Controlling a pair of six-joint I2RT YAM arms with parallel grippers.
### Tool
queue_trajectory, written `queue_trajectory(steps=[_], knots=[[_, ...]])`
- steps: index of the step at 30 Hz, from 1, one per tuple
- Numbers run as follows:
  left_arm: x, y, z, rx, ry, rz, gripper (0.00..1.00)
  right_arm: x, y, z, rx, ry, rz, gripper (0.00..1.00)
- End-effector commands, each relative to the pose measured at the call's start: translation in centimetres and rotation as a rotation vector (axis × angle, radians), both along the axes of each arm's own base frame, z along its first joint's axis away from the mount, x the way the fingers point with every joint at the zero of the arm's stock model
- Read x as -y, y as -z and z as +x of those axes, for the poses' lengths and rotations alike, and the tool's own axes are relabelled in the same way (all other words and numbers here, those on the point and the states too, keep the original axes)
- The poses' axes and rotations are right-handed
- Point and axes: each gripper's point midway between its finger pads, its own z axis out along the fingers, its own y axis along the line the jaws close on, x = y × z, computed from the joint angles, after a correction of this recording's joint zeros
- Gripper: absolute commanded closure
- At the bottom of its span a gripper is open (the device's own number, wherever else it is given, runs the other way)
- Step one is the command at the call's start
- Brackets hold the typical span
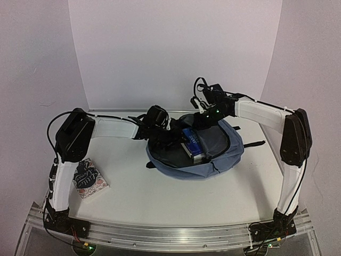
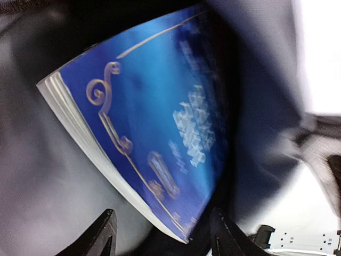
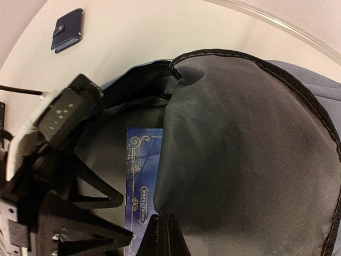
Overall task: Pack the student bag
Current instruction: Place the book in the student bag.
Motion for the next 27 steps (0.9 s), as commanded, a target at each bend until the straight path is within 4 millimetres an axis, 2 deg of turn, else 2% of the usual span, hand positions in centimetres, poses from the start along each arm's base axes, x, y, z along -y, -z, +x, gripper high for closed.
queue_trajectory(steps=[1, 4, 8, 14, 19, 21, 27], knots=[[-1.3, -5.3, -0.1, 0.104, -0.032, -0.013, 0.41, 0.7, -0.1, 1.1, 0.029, 0.027, -0.003, 1.0], [-1.1, -5.0, 0.3, 0.098, -0.046, -0.014, 0.48, 0.6, -0.6, 0.9, 0.029, 0.024, 0.013, 1.0], [0.0, -4.2, 0.8, 0.078, -0.028, -0.039, 0.6, 0.5, -1.5, 0.4, 0.025, 0.021, 0.043, 1.0], [1.9, -3.2, 2.2, 0.068, -0.004, -0.055, 0.68, 1.0, -1.9, -0.4, 0.03, 0.023, 0.039, 1.0], [3.0, -3.3, 2.8, 0.069, 0.014, -0.075, 0.68, 1.5, -1.3, -0.4, 0.032, 0.023, 0.013, 1.0], [3.1, -3.9, 3.0, 0.085, 0.016, -0.072, 0.67, 1.8, -1.2, -0.2, 0.035, 0.029, 0.005, 1.0], [-0.5, -5.0, 2.5, 0.141, -0.079, 0.043, 0.52, 2.1, -1.0, 0.0, 0.029, 0.033, 0.009, 1.0]])
